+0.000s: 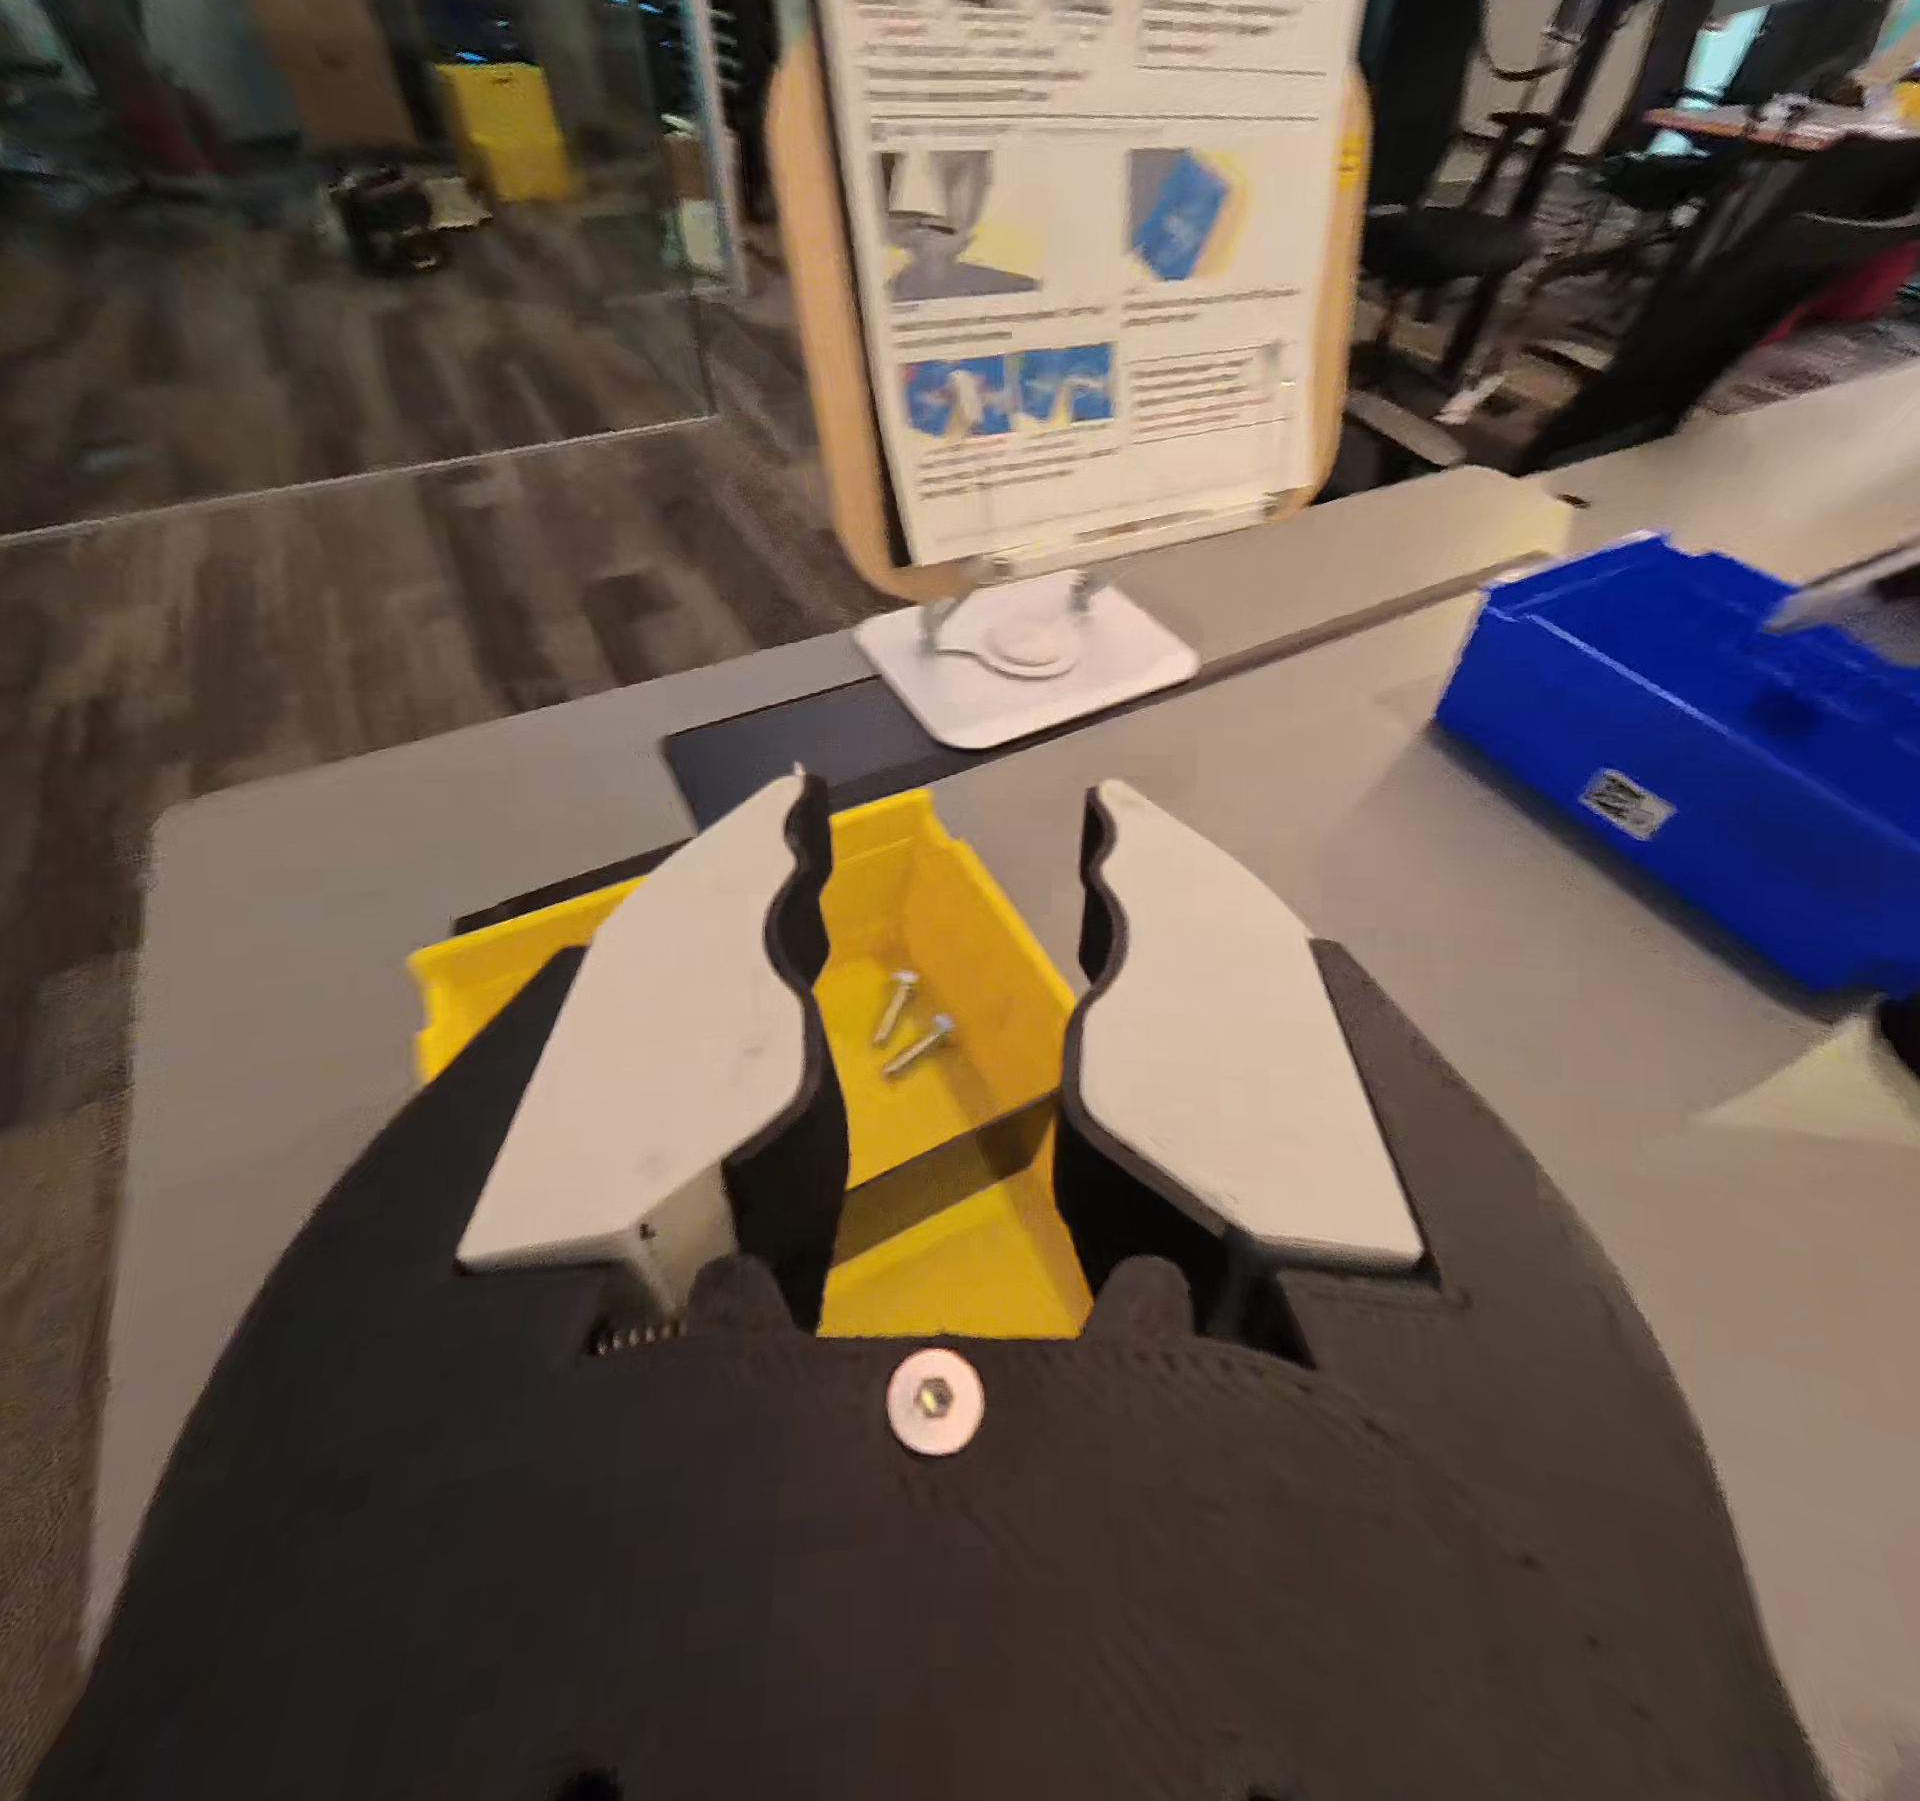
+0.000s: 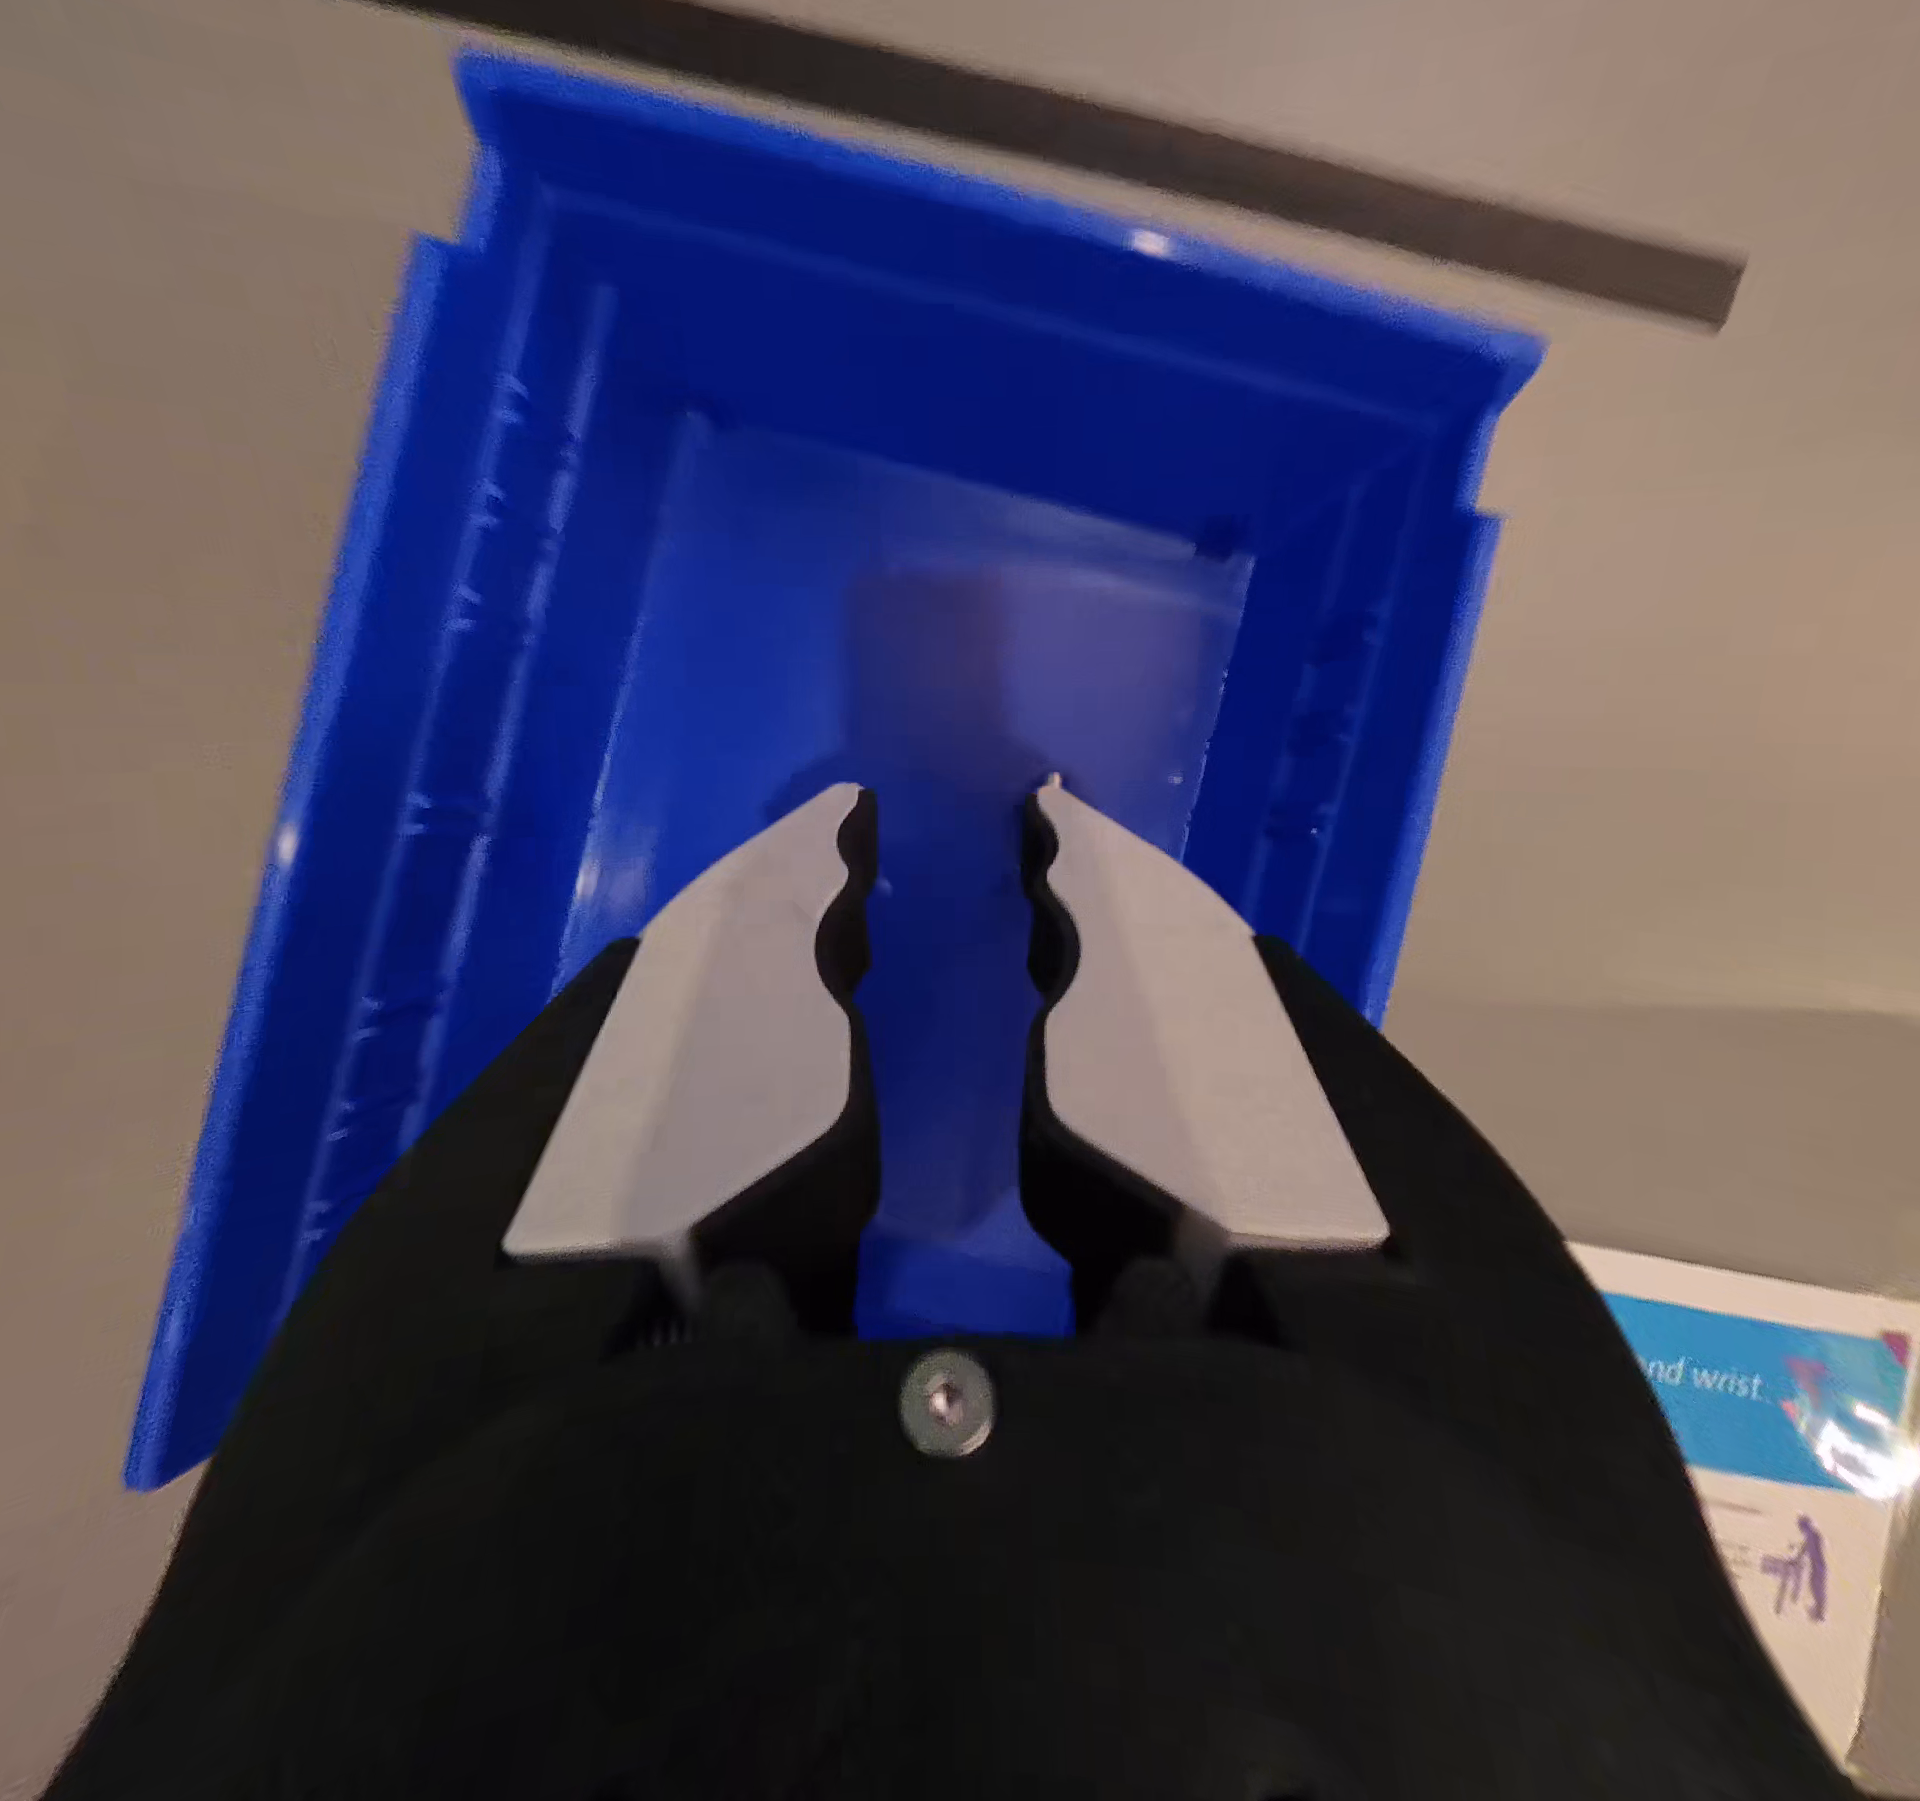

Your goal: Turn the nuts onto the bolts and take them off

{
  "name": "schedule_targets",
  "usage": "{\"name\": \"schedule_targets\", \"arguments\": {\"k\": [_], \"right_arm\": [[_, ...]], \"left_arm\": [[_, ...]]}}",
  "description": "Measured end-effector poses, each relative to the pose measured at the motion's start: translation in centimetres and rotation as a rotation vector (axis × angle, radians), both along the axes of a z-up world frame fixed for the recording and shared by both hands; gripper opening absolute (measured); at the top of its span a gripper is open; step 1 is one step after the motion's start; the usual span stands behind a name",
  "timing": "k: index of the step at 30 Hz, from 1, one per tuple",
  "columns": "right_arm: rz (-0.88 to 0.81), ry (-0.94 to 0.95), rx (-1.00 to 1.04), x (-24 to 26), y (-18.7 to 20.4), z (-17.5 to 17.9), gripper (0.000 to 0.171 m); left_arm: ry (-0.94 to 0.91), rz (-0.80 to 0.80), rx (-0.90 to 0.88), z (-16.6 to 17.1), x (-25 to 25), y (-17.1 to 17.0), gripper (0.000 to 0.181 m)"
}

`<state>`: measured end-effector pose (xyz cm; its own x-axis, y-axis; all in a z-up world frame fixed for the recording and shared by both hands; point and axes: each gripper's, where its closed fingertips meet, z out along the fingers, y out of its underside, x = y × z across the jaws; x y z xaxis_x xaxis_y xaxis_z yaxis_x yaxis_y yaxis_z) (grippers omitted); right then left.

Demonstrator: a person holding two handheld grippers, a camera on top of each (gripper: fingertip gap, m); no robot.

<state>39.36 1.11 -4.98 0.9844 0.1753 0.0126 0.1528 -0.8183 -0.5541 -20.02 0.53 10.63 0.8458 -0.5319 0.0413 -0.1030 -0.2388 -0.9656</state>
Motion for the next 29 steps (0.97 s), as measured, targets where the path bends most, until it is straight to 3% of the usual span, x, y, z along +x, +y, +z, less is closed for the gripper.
{"name": "schedule_targets", "arguments": {"k": [1, 7, 11, 17, 20, 24, 29], "right_arm": [[0.009, -0.003, 0.036, -0.2, 0.0, 0.9, 0.029], [0.041, -0.052, 0.138, -0.5, -0.3, 3.4, 0.029], [0.053, -0.077, 0.105, -0.1, -0.6, 2.7, 0.028], [0.05, -0.096, 0.053, 0.7, -0.7, 1.3, 0.029], [0.055, -0.089, 0.051, 0.7, -0.8, 1.3, 0.029], [0.064, -0.088, 0.061, 0.8, -1.0, 1.4, 0.029], [0.074, -0.084, 0.06, 1.0, -0.8, 1.3, 0.029]], "left_arm": [[-0.003, 0.039, 0.001, -0.4, -1.4, 0.4, 0.043], [0.102, 0.056, -0.296, -7.0, -4.8, -0.6, 0.042], [0.277, 0.001, -0.527, -11.5, -4.8, -2.9, 0.041], [0.432, -0.068, -0.757, -15.8, -4.1, -4.6, 0.041], [0.536, -0.063, -0.757, -17.3, -5.0, -4.1, 0.036], [0.576, -0.211, -0.74, -19.2, -3.9, -4.6, 0.027], [0.657, -0.193, -0.855, -22.5, -5.0, -4.3, 0.025]]}}
